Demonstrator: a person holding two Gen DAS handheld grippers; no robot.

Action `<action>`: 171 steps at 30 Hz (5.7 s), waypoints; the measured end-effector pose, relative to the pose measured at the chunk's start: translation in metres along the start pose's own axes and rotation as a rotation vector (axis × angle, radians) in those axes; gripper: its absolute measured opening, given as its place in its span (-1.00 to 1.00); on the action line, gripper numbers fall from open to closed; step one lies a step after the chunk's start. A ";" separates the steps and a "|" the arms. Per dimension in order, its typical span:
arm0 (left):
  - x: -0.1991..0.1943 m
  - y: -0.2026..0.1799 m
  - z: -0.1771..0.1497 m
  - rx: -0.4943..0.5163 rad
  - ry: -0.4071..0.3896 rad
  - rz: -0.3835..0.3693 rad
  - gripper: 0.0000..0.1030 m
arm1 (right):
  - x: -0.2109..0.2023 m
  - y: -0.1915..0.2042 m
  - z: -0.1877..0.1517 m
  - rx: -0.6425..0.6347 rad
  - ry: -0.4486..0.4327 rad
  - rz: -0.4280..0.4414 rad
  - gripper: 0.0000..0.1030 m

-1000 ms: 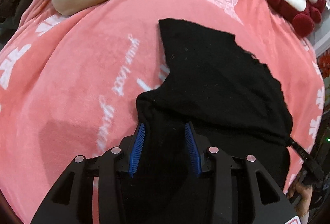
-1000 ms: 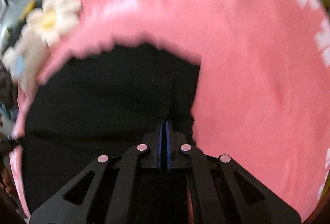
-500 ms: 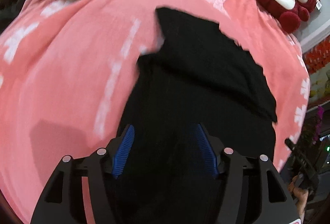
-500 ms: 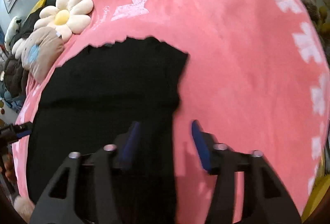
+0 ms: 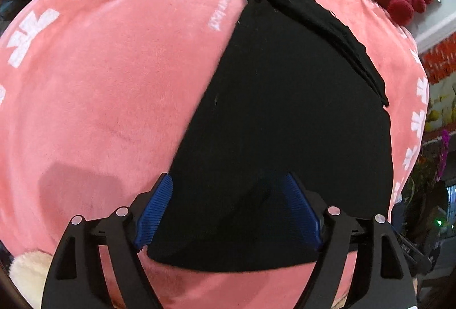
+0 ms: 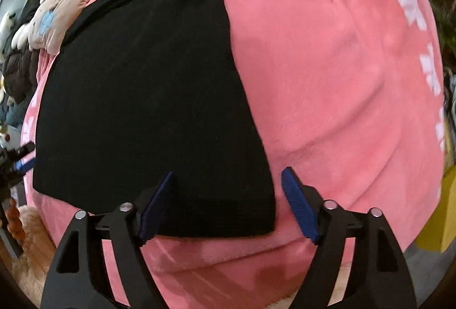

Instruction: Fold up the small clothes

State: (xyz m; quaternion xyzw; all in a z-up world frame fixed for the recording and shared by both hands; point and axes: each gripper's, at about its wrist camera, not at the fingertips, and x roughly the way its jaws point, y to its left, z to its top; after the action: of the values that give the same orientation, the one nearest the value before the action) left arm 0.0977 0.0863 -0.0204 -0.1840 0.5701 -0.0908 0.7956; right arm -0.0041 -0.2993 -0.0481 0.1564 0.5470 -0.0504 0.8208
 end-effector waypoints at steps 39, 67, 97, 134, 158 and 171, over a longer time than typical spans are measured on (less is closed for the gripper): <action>-0.098 -0.005 -0.031 -0.017 0.000 -0.329 -0.90 | -0.103 -0.009 -0.033 0.122 -0.105 0.361 -0.91; -0.204 -0.087 0.060 0.148 -0.262 -0.260 -0.90 | -0.194 0.031 0.078 -0.050 -0.376 0.368 -0.91; -0.009 -0.092 0.068 0.195 -0.020 0.020 0.16 | -0.014 0.006 0.111 0.022 -0.180 0.076 -0.94; 0.003 -0.104 0.020 0.273 0.033 0.251 0.32 | -0.012 0.036 0.045 -0.051 -0.103 -0.022 -0.85; -0.046 0.000 0.034 -0.261 -0.029 -0.303 -0.90 | -0.072 0.019 0.048 0.021 -0.119 0.226 -0.81; -0.037 -0.003 0.009 -0.234 -0.037 -0.024 0.22 | -0.085 0.035 0.023 -0.072 -0.187 0.009 -0.52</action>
State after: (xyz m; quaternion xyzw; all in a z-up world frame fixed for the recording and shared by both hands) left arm 0.0936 0.0988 0.0158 -0.2839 0.5597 -0.0298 0.7779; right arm -0.0085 -0.2811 0.0443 0.1240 0.4686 -0.0414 0.8737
